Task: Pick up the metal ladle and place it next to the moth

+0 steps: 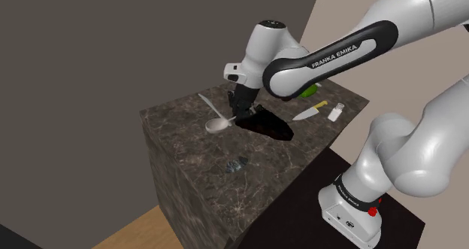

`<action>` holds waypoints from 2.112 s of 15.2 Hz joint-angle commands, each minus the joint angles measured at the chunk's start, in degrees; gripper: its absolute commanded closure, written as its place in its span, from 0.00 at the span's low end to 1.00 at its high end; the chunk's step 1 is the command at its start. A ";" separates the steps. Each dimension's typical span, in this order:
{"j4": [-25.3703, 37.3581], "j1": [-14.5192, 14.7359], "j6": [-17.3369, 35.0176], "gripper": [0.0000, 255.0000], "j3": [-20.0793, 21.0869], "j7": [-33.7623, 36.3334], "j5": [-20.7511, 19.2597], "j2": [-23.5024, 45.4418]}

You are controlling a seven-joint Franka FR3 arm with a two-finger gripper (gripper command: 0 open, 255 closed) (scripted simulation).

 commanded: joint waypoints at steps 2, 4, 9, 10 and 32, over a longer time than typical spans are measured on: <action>-0.78 0.07 2.61 1.00 -0.07 -0.04 0.18 1.81; -1.30 0.10 4.37 1.00 -0.14 -0.13 0.32 3.05; -2.38 0.19 8.79 1.00 -0.28 -0.44 0.80 6.41; -2.55 0.21 9.68 1.00 -0.30 -0.52 0.93 7.13; -2.21 0.11 4.03 0.00 -0.06 0.19 0.03 1.80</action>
